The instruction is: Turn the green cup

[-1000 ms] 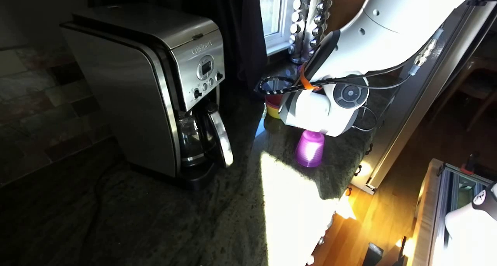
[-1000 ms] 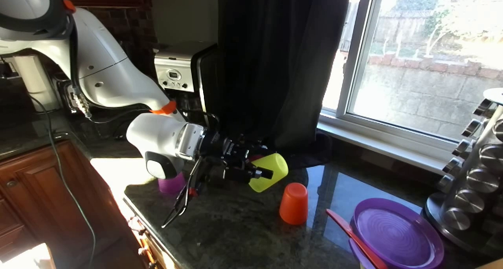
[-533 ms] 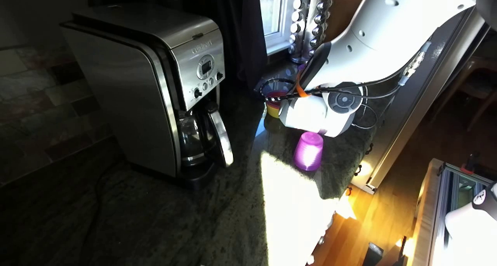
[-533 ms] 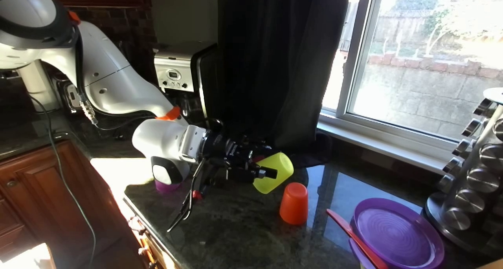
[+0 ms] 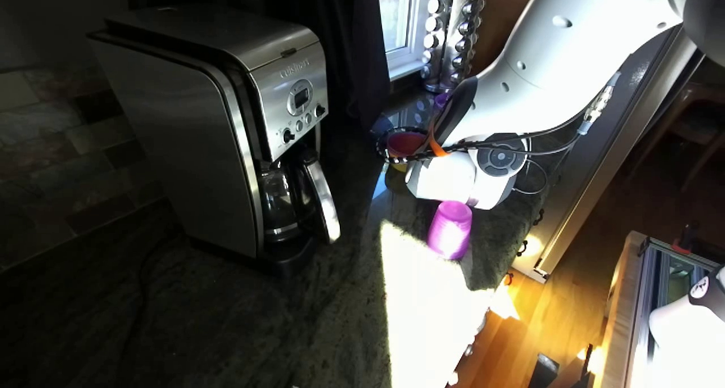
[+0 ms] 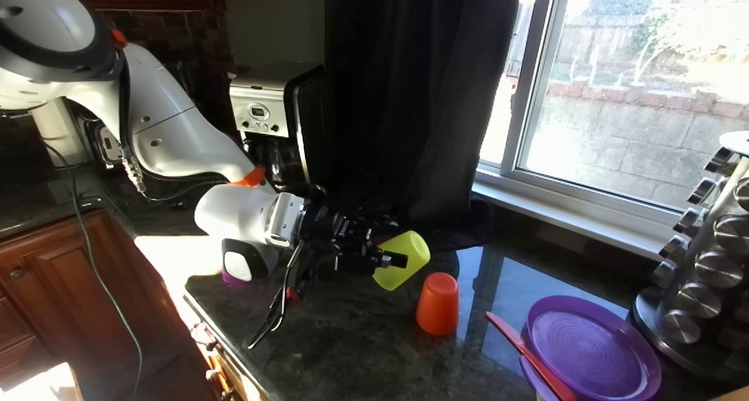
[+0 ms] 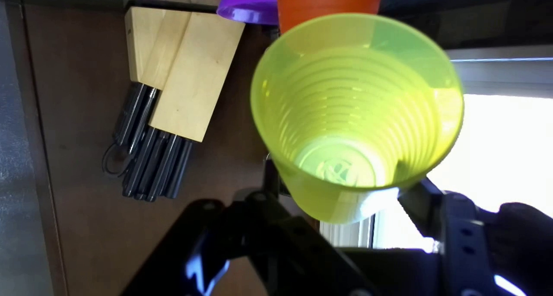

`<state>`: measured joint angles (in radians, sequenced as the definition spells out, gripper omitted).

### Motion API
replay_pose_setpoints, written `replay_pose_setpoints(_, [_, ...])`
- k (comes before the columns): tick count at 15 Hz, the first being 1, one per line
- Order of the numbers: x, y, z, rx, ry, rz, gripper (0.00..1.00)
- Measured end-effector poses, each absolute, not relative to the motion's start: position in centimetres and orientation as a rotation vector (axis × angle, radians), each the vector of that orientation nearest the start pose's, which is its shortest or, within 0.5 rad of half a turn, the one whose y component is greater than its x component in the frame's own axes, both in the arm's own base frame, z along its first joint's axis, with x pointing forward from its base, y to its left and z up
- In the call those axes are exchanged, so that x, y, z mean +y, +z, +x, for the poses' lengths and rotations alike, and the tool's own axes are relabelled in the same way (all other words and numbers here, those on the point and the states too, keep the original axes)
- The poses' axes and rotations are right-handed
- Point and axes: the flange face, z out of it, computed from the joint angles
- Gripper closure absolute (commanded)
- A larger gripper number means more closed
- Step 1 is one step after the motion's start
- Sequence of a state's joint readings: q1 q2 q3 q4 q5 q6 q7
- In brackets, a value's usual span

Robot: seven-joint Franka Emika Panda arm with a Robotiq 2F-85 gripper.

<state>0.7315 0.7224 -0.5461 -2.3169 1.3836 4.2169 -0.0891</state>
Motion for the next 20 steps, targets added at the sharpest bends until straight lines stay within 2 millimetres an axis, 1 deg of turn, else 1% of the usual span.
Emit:
replay_pose_setpoints(5, [-3.4, 25.1, 46.2, -0.954, 1.545, 1.751, 0.57])
replay_pose_setpoints(6, [-3.5, 24.9, 46.2, -0.955, 1.543, 1.758, 0.29])
replay_pose_setpoints(7, [-3.7, 24.8, 46.3, -0.956, 1.540, 1.763, 0.13])
replay_pose_setpoints(8, [-3.9, 24.7, 46.4, -0.956, 1.539, 1.768, 0.07])
replay_pose_setpoints(10, [-4.2, 24.6, 46.4, -0.958, 1.535, 1.773, 0.01])
replay_pose_setpoints(13, [-4.5, 24.7, 46.6, -0.964, 1.535, 1.781, 0.00])
replay_pose_setpoints(16, [-4.4, 25.1, 46.7, -0.974, 1.542, 1.802, 0.00])
replay_pose_setpoints(18, [-4.3, 25.6, 46.7, -0.983, 1.544, 1.847, 0.00])
replay_pose_setpoints(20, [-4.4, 26.5, 46.4, -0.994, 1.542, 1.904, 0.00])
